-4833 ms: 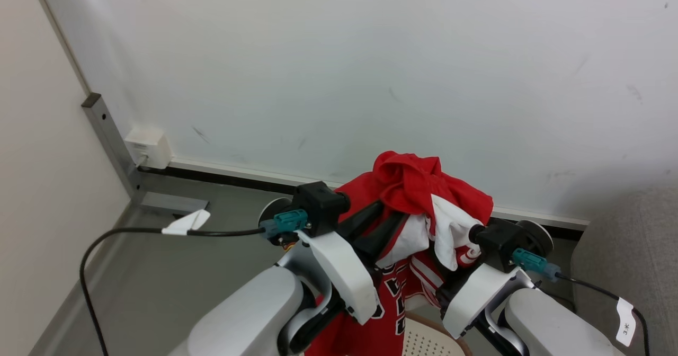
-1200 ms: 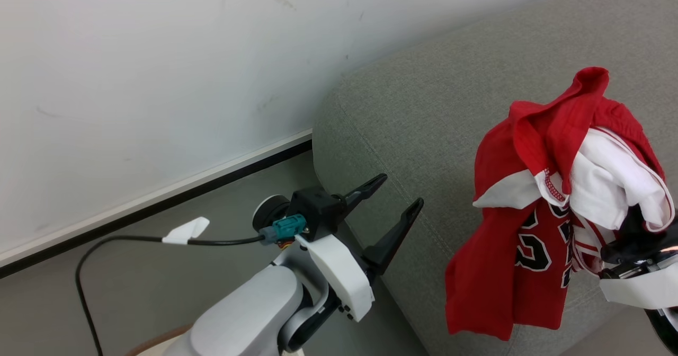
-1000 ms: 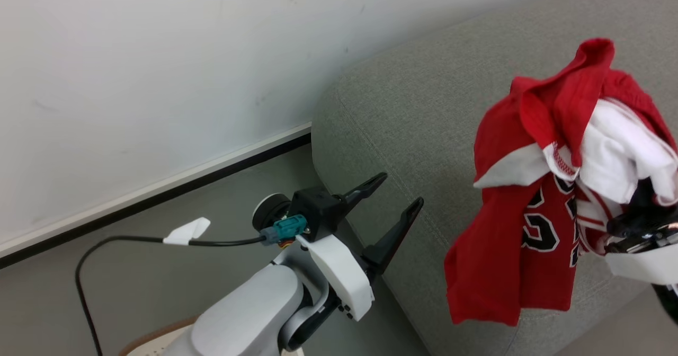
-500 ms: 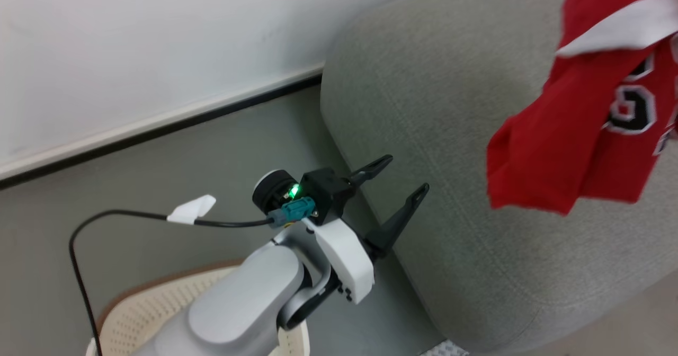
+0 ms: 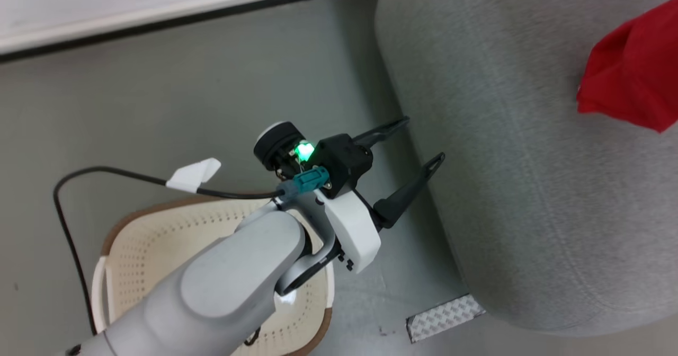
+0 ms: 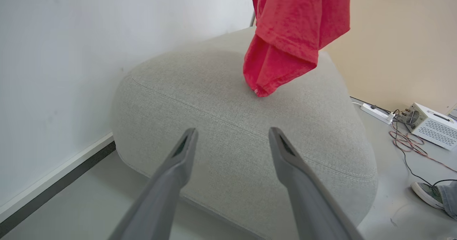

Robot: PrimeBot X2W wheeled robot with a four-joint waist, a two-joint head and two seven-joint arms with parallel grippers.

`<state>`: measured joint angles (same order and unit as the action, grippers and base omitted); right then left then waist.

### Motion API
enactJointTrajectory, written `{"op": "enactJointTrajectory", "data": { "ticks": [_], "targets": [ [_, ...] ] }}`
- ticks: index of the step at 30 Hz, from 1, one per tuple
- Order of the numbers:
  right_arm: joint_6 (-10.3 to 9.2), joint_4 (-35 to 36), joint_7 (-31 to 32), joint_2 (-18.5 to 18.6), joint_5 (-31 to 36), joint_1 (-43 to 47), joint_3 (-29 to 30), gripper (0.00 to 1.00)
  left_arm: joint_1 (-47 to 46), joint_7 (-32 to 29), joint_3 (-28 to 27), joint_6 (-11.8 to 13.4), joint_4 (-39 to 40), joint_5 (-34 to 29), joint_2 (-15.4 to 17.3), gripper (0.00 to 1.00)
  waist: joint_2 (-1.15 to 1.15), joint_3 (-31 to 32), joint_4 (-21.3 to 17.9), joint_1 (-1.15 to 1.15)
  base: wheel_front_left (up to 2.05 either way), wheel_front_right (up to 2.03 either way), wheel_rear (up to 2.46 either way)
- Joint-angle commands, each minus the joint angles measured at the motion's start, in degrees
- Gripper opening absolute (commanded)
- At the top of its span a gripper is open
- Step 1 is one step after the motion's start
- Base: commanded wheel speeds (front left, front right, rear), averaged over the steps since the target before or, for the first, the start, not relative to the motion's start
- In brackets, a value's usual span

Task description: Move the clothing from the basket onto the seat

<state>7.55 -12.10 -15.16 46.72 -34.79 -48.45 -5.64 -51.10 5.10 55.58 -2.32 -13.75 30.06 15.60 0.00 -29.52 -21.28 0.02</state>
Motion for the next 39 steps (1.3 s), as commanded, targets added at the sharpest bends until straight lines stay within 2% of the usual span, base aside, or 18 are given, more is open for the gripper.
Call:
{"op": "enactJointTrajectory", "data": {
  "ticks": [1,6,14,21,27,28,29,30,31,39],
  "targets": [
    [-0.13,-0.92,0.02,-0.6,-0.03,0.0,0.58,0.0,-1.07,0.12,-0.1,0.01,0.34,-0.43,0.62,1.0,0.0,-3.55,2.68,-0.02,0.0,0.0,0.0],
    [-0.13,-4.88,0.02,-2.86,0.42,3.31,1.97,0.0,-2.21,1.05,-0.02,-0.05,0.84,-1.09,0.39,1.0,0.0,-5.73,4.09,-0.02,0.0,0.0,0.0],
    [-0.13,-13.34,0.03,-6.35,0.44,6.99,0.69,0.0,-2.84,1.64,-0.22,0.14,0.46,-0.94,0.85,1.0,0.0,-7.95,5.69,-0.02,0.0,0.0,0.0],
    [-0.13,-23.33,0.05,-7.14,-3.62,7.31,-5.38,0.0,-3.44,2.15,-0.48,0.2,0.05,-0.34,0.9,1.0,0.0,-8.64,6.76,-0.02,0.0,0.0,0.0],
    [-0.13,-30.0,2.06,-5.95,-8.9,5.24,-12.26,0.0,-3.07,2.61,-0.46,0.32,-0.6,0.23,0.56,1.0,0.0,-8.0,7.36,-0.02,0.0,0.0,0.0],
    [-0.13,-30.82,2.59,-5.68,-9.7,4.94,-13.24,0.2,-3.02,2.77,-0.47,0.3,-0.72,0.32,0.55,1.0,0.0,-7.86,7.41,-0.02,0.0,0.0,0.0],
    [-0.13,-31.27,3.01,-5.8,-10.46,4.55,-14.26,0.46,-2.97,2.94,-0.49,0.32,-0.88,0.4,0.57,1.0,0.0,-7.69,7.45,-0.02,0.0,0.0,0.0],
    [-0.13,-31.6,3.59,-5.86,-11.56,4.16,-15.17,0.84,-2.94,3.07,-0.53,0.36,-0.96,0.55,0.52,1.0,0.0,-7.54,7.46,-0.02,0.0,0.0,0.0],
    [-0.13,-32.07,4.17,-5.61,-12.48,3.86,-15.91,1.0,-2.94,3.02,-0.56,0.3,-1.1,0.62,0.53,1.0,0.0,-7.41,7.45,-0.02,0.0,0.0,0.0],
    [-0.13,-34.84,8.45,-4.39,-18.36,1.81,-21.48,1.0,-2.21,4.25,-0.82,0.44,-2.51,1.64,0.4,1.0,0.0,-4.9,6.83,-0.02,0.0,0.0,0.0]
  ]
}}
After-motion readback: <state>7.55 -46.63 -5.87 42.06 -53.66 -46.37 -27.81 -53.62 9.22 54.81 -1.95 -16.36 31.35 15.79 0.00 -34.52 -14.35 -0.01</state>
